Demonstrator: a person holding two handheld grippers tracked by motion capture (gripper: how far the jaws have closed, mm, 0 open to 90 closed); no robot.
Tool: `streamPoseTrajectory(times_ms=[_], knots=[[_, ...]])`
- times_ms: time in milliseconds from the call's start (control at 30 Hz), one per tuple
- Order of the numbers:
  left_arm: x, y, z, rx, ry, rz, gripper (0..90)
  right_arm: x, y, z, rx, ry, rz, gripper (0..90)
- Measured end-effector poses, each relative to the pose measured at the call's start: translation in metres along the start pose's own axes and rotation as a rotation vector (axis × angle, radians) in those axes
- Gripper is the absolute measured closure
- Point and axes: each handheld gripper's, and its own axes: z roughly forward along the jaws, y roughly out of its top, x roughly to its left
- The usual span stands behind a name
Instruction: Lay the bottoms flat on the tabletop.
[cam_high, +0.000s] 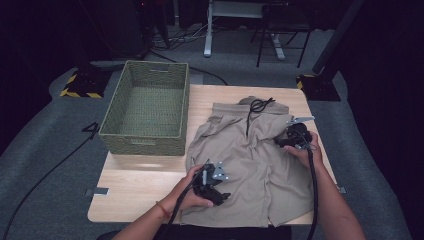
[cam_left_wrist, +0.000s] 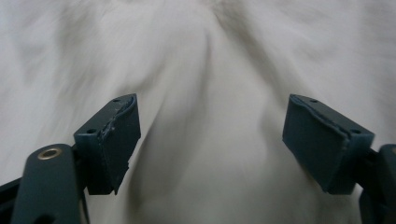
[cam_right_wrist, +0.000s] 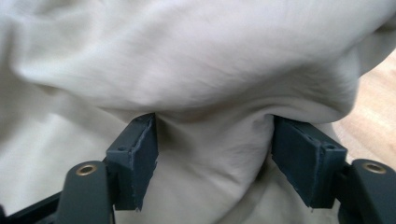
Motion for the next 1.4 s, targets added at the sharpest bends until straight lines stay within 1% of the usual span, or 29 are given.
streamPoseTrajectory(times_ms=[33,67,133,167,200,233,267,300,333,367,400,467,500,533,567,633,667,733,833,900,933,967,1067,1167,1200,1233,1267,1333,1400], knots=[[0.001,-0.006,-0.008,-0.008,0.012,-0.018,19.1,0.003,0.001,-0.007,-0.026,0.024,0.002,33.2],[0.002,-0.012,-0.015,-0.014,0.025,-0.038,19.1,0.003,0.001,-0.007,-0.026,0.024,0.002,33.2],[0.005,-0.025,-0.029,-0.022,0.054,-0.079,18.5,0.007,0.003,-0.012,-0.042,0.017,-0.017,33.3],[0.007,-0.033,-0.037,-0.036,0.064,-0.107,18.2,0.01,0.005,-0.015,-0.05,0.022,-0.029,33.2],[0.008,-0.038,-0.041,-0.046,0.069,-0.123,17.1,0.017,0.01,-0.02,-0.075,0.035,-0.038,32.8],[0.009,-0.043,-0.046,-0.049,0.083,-0.14,17.1,0.017,0.01,-0.02,-0.075,0.035,-0.038,32.8],[0.009,-0.048,-0.05,-0.048,0.097,-0.152,16.6,0.021,0.013,-0.022,-0.087,0.039,-0.05,32.7],[0.01,-0.054,-0.054,-0.046,0.103,-0.164,16.4,0.032,0.02,-0.026,-0.121,0.053,-0.074,32.7],[0.01,-0.057,-0.056,-0.044,0.108,-0.169,16.4,0.032,0.02,-0.026,-0.121,0.053,-0.074,32.7],[0.012,-0.061,-0.058,-0.043,0.11,-0.179,16.3,0.036,0.023,-0.027,-0.125,0.06,-0.086,32.5],[0.013,-0.065,-0.059,-0.037,0.117,-0.192,16.3,0.042,0.027,-0.027,-0.127,0.075,-0.099,32.0],[0.017,-0.071,-0.058,-0.014,0.146,-0.212,16.3,0.054,0.035,-0.024,-0.136,0.093,-0.121,32.0],[0.019,-0.074,-0.057,-0.005,0.151,-0.214,16.3,0.061,0.039,-0.022,-0.137,0.108,-0.131,32.0],[0.021,-0.077,-0.057,-0.002,0.152,-0.223,16.3,0.067,0.043,-0.019,-0.135,0.124,-0.142,32.0],[0.022,-0.079,-0.055,0.004,0.147,-0.234,16.3,0.073,0.047,-0.016,-0.137,0.13,-0.15,32.1],[0.024,-0.082,-0.053,0.009,0.145,-0.241,16.3,0.086,0.054,-0.008,-0.132,0.145,-0.167,32.3],[0.025,-0.082,-0.052,0.014,0.142,-0.246,16.3,0.092,0.058,-0.003,-0.128,0.158,-0.168,32.5],[0.024,-0.083,-0.05,0.007,0.147,-0.241,15.3,0.105,0.066,0.006,-0.12,0.173,-0.183,32.5],[0.022,-0.082,-0.048,-0.009,0.142,-0.242,15.0,0.123,0.08,0.017,-0.114,0.194,-0.197,32.6],[0.018,-0.082,-0.045,-0.021,0.155,-0.219,14.6,0.135,0.089,0.023,-0.116,0.205,-0.195,32.9],[0.016,-0.081,-0.043,-0.034,0.153,-0.217,14.5,0.141,0.094,0.026,-0.116,0.212,-0.201,32.8],[0.015,-0.081,-0.043,-0.036,0.152,-0.211,14.5,0.149,0.1,0.029,-0.12,0.216,-0.209,32.7],[0.01,-0.08,-0.04,-0.049,0.13,-0.183,14.6,0.164,0.111,0.038,-0.121,0.226,-0.224,32.2],[0.006,-0.079,-0.039,-0.048,0.12,-0.172,14.7,0.178,0.12,0.05,-0.093,0.224,-0.251,31.1],[0.005,-0.079,-0.039,-0.049,0.12,-0.172,14.8,0.184,0.124,0.058,-0.075,0.234,-0.255,30.9],[0.004,-0.079,-0.039,-0.049,0.117,-0.169,14.8,0.188,0.125,0.062,-0.07,0.236,-0.251,30.9],[0.003,-0.078,-0.039,-0.05,0.112,-0.163,14.8,0.188,0.125,0.062,-0.07,0.236,-0.251,30.8],[-0.001,-0.078,-0.038,-0.053,0.104,-0.152,14.8,0.193,0.127,0.071,-0.056,0.23,-0.254,30.7],[-0.003,-0.077,-0.037,-0.053,0.098,-0.146,14.8,0.198,0.129,0.079,-0.035,0.216,-0.255,30.9]])
